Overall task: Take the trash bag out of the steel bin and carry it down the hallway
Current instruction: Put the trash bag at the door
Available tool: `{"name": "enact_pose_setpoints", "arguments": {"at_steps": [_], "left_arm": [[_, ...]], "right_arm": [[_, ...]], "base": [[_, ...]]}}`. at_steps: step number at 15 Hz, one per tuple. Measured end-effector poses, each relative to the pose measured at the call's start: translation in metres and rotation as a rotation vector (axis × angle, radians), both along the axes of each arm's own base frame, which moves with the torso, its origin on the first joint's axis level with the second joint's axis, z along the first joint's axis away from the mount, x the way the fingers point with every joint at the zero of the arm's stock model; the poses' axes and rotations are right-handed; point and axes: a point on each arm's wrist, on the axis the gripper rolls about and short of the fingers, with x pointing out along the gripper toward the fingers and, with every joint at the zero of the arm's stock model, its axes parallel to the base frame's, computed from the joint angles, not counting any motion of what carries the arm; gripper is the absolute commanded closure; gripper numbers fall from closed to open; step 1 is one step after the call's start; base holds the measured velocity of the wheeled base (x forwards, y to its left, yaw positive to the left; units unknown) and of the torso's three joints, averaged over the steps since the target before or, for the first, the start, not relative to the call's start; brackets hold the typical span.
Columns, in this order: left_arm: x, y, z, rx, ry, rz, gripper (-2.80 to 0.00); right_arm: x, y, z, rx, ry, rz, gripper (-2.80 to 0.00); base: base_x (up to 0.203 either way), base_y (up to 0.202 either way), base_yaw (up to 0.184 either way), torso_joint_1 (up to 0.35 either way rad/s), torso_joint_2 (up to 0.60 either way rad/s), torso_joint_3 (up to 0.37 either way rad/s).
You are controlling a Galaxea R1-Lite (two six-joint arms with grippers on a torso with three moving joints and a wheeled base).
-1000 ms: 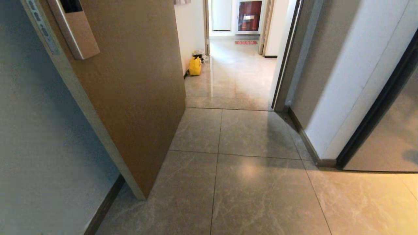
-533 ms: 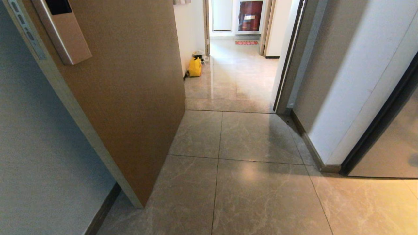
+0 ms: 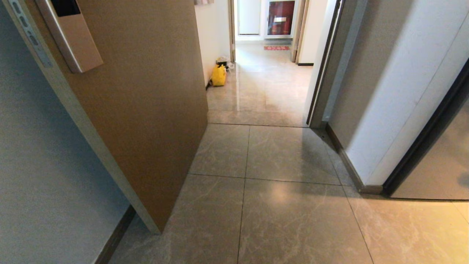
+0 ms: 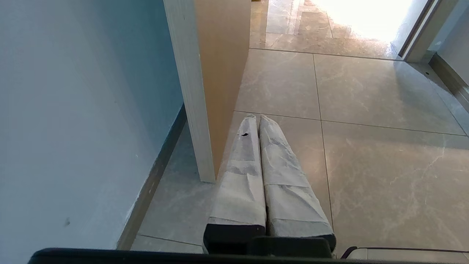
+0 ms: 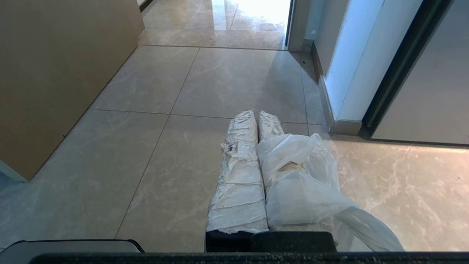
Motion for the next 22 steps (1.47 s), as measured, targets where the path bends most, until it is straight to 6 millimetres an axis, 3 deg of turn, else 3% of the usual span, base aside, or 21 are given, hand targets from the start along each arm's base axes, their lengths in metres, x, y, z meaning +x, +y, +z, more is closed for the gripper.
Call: {"name": "enact_pose_setpoints", "arguments": {"at_steps": [7, 13, 22], "left_arm": [[0.0000, 0.0000, 0.0001, 0.000, -0.001, 0.000, 0.00], [0.0000, 0.0000, 0.0000, 0.000, 0.000, -0.001, 0.00], [0.0000, 0.0000, 0.0000, 0.001, 0.000, 0.000, 0.00]], "right_arm": [[0.0001, 0.0000, 0.0001, 0.002, 0.001, 0.000, 0.00], [0.0001, 0.0000, 0.0002, 0.002, 0.000, -0.001, 0.00], [0.0001, 0.0000, 0.0000, 0.004, 0.001, 0.001, 0.00]], "base": [[0.000, 0.000, 0.000, 0.000, 0.00, 0.000], [0.003, 0.004, -0.105, 0.001, 0.00, 0.001], [0.000, 0.000, 0.000, 0.000, 0.00, 0.000]]}}
